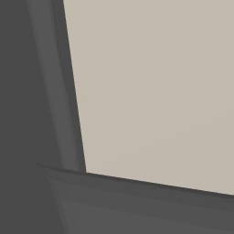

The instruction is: Pick the dish brush and soap dispenser from the cabinet and place them on the counter.

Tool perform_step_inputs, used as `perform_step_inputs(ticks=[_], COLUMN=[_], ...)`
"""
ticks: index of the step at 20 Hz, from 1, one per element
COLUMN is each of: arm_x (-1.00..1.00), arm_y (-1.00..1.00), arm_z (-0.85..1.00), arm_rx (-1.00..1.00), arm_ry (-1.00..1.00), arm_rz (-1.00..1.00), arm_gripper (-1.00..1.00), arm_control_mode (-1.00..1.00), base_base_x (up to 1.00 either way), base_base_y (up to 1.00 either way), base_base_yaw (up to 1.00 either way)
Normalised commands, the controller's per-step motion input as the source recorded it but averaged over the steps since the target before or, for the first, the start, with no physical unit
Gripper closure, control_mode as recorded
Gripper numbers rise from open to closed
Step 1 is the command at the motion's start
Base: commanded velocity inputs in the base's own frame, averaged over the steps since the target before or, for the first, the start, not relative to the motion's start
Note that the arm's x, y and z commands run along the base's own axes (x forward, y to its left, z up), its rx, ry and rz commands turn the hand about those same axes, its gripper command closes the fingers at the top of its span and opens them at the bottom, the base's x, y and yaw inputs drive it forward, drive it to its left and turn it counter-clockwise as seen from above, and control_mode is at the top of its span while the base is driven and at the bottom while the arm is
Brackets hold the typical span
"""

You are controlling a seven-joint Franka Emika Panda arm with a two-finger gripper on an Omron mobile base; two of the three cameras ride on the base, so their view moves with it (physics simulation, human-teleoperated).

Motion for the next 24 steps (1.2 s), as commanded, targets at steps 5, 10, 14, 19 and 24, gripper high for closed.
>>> perform_step_inputs(ticks=[5, 10, 14, 19, 24], arm_x=[0.23, 0.01, -0.04, -0.08, -0.52], arm_y=[-0.38, -0.49, -0.46, -0.33, -0.30], arm_z=[0.06, 0.04, 0.04, 0.00, 0.00], arm_rx=[0.18, 0.16, 0.12, 0.06, 0.02], arm_ry=[0.21, 0.30, 0.28, 0.23, 0.12], arm_rz=[0.08, 0.14, 0.14, 0.13, 0.13], arm_gripper=[1.00, 1.00, 1.00, 1.00, 1.00], arm_control_mode=[-1.00, -1.00, -1.00, -1.00, -1.00], base_base_x=[0.00, 0.00, 0.00, 0.00, 0.00], base_base_y=[0.00, 0.00, 0.00, 0.00, 0.00], base_base_yaw=[0.00, 0.00, 0.00, 0.00, 0.00])
